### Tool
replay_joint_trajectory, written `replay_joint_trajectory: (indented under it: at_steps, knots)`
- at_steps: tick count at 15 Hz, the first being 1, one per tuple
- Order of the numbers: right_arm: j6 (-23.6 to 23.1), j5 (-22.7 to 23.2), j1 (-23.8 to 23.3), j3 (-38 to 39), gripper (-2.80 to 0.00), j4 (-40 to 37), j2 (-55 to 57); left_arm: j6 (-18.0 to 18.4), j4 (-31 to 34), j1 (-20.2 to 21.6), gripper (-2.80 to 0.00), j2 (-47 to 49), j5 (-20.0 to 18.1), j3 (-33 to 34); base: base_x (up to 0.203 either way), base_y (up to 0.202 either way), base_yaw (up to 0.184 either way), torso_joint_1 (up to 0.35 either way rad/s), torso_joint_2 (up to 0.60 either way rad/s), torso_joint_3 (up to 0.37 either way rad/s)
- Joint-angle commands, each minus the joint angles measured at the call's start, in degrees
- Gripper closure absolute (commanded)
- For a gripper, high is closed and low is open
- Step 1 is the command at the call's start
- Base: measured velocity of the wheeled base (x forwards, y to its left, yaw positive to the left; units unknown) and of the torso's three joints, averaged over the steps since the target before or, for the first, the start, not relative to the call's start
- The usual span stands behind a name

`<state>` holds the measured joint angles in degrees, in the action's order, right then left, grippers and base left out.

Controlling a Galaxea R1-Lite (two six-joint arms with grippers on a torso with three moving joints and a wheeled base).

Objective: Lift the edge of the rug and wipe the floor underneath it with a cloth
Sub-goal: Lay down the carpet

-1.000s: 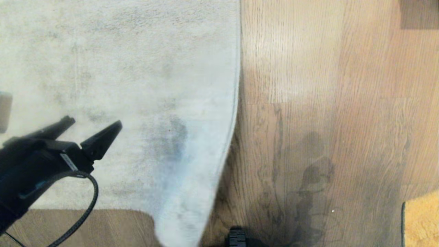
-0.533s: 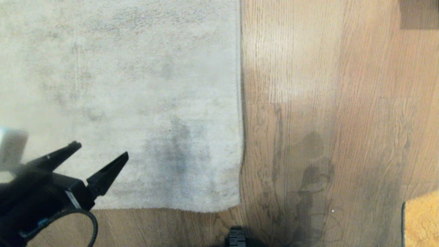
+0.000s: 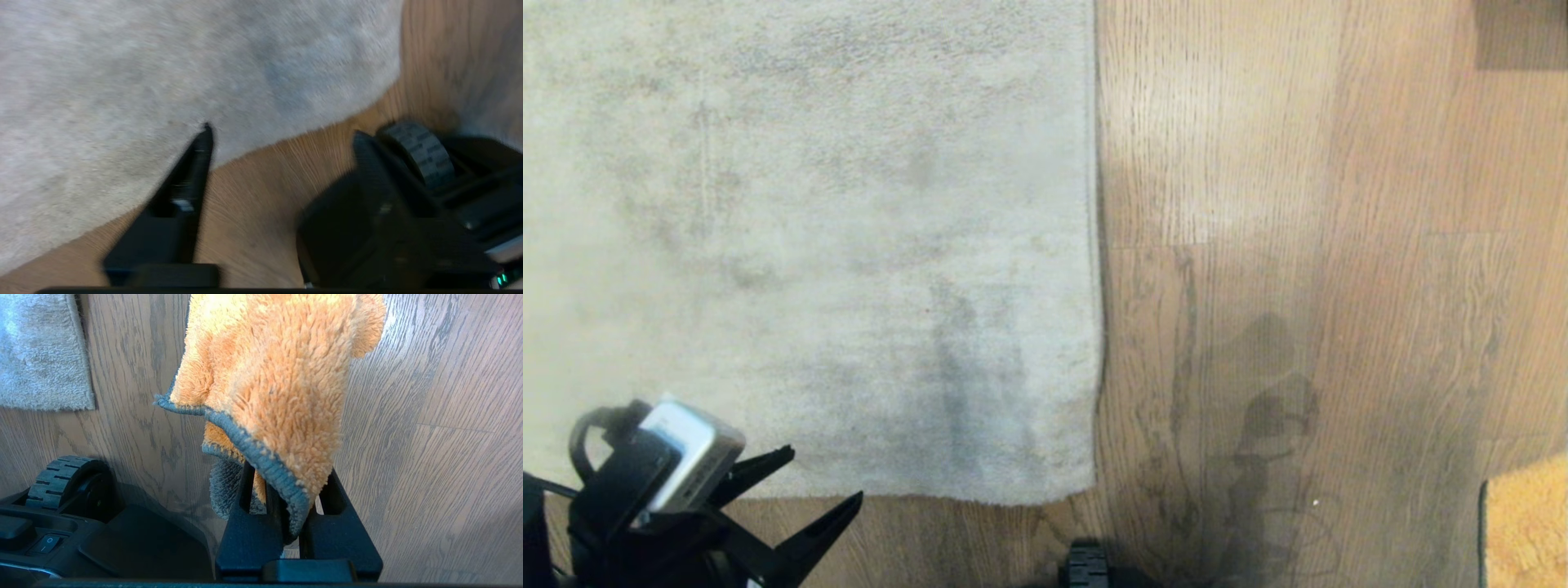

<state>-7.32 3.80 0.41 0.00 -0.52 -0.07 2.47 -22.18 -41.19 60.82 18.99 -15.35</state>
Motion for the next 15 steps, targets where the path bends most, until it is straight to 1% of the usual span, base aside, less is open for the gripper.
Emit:
replay_joint_trajectory:
  at_steps: [1,3,4,5,10,13,15]
  knots:
    - [-0.1,0.1,0.0,0.0,0.0,0.0,0.1,0.0,0.1,-0.4,0.0,3.7,-1.6,0.0,0.0,0.0,0.0,0.0,0.0,0.0]
    - [-0.1,0.1,0.0,0.0,0.0,0.0,0.1,0.0,0.0,-0.1,0.0,7.7,-5.9,-0.1,0.0,0.0,0.0,0.0,0.0,0.0]
    - [0.0,0.1,0.0,0.0,0.0,0.0,0.1,0.0,0.0,0.0,0.0,10.0,-7.2,-0.3,0.0,0.0,0.0,0.0,0.0,0.0]
    - [-0.1,0.1,0.0,0.0,0.0,0.0,0.1,0.0,0.0,0.0,0.0,12.3,-7.7,-0.4,0.0,0.0,0.0,0.0,0.0,0.0]
    - [-0.1,0.1,0.0,0.0,0.0,0.0,0.1,-0.1,-1.4,0.0,0.0,25.9,-8.1,-2.5,0.0,0.0,0.0,0.0,0.0,0.0]
    - [-0.1,0.1,0.0,0.0,0.0,0.0,0.1,-2.9,-2.2,0.2,0.0,32.3,-8.2,-4.1,0.0,0.0,0.0,0.0,0.0,0.0]
    - [-0.1,0.1,0.0,0.0,0.0,0.0,0.1,-4.1,-5.9,0.3,0.0,37.2,-8.1,-4.4,0.0,0.0,0.0,0.0,0.0,0.0]
